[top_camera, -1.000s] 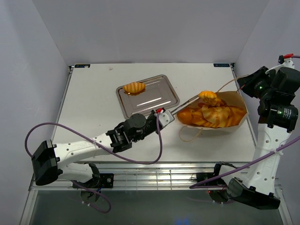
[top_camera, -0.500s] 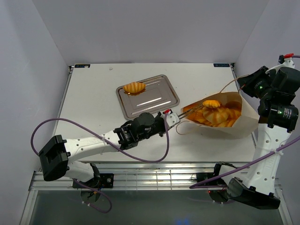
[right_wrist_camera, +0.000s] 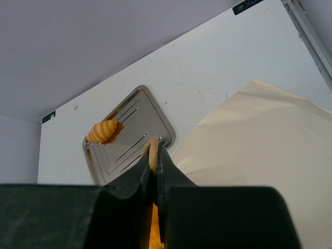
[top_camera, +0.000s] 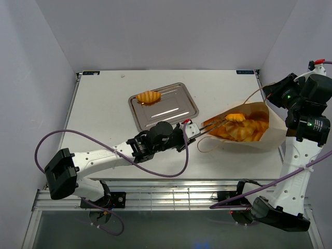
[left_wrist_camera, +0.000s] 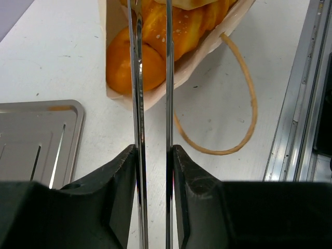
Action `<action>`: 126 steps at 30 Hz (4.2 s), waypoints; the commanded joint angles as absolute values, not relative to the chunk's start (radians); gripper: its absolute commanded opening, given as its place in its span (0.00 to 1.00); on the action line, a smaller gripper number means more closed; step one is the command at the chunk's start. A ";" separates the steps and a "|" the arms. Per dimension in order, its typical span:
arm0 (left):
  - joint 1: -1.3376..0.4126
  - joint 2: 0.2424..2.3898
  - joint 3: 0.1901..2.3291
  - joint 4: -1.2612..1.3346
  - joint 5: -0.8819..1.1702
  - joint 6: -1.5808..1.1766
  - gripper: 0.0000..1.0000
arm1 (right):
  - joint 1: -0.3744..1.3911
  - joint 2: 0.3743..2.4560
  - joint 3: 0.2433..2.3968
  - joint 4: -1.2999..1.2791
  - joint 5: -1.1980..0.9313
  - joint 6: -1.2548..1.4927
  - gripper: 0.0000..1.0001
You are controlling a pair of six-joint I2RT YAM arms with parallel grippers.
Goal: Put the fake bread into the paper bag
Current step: Place the fake bread in the paper bag, then adjust the paper bag at the center of the board.
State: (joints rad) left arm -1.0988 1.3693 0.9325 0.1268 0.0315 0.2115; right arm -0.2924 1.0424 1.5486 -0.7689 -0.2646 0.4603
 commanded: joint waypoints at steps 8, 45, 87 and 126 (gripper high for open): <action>-1.075 1.368 0.973 0.080 0.117 0.160 0.45 | -0.293 1.014 1.597 -0.666 -0.276 0.459 0.08; -1.000 0.839 0.692 -0.108 0.078 -0.593 0.02 | -0.293 1.025 1.609 -0.673 -0.284 0.451 0.08; -0.772 0.689 0.453 0.050 0.618 -1.114 0.52 | -0.293 1.023 1.618 -0.678 -0.279 0.434 0.08; -0.592 1.357 1.189 0.169 0.906 -0.894 0.00 | -0.293 0.976 1.431 -0.545 -0.311 0.454 0.08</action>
State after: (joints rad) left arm -0.5964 1.2938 1.0866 0.1268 0.8223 -0.9386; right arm -0.2924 0.9768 1.4483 -0.7010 -0.2741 0.4370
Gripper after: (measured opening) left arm 0.273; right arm 0.078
